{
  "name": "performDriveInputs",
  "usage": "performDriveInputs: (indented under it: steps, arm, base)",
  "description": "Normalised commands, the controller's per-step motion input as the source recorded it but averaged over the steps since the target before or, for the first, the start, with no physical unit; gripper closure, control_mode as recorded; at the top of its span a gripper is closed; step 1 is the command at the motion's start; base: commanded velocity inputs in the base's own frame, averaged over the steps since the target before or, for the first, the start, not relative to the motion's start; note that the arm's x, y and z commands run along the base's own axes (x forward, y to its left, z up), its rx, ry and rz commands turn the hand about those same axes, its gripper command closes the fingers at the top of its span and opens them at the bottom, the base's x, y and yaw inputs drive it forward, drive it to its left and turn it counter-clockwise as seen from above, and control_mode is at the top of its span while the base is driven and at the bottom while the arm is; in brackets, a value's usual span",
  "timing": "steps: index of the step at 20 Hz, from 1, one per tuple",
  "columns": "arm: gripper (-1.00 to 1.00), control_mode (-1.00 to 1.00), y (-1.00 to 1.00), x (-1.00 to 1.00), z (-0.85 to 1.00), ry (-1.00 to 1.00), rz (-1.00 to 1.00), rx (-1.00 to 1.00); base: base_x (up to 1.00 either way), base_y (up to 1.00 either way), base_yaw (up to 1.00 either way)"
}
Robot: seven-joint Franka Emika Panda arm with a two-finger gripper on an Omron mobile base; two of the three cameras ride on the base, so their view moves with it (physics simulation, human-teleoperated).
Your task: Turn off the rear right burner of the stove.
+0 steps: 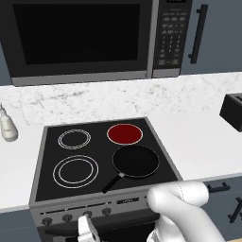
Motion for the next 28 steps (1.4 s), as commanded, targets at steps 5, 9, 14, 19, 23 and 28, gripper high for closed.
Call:
performDriveInputs:
  steps: [5, 9, 14, 19, 23, 28]
  arm:
    - [1.00, -1.00, -0.03, 0.00, 0.08, -0.02, 0.00, 0.29]
    - [1.00, -1.00, -0.12, 0.00, 0.04, 0.00, 0.00, 0.34]
    - [1.00, -1.00, -0.09, 0.00, 0.00, -0.01, 0.00, 0.32]
    - [1.00, -1.00, -0.12, 0.00, 0.00, -0.02, 0.00, 0.35]
    - [1.00, -1.00, -0.14, 0.00, 0.01, 0.00, 0.00, 0.38]
    - [1.00, -1.00, -0.24, 0.00, 0.04, 0.00, 0.00, 0.43]
  base:
    - [0.00, 0.00, 0.00]
    - [0.00, 0.00, 0.00]
    - [0.00, 0.00, 0.00]
    - [0.00, 0.00, 0.00]
    - [0.00, 0.00, 0.00]
    - [0.00, 0.00, 0.00]
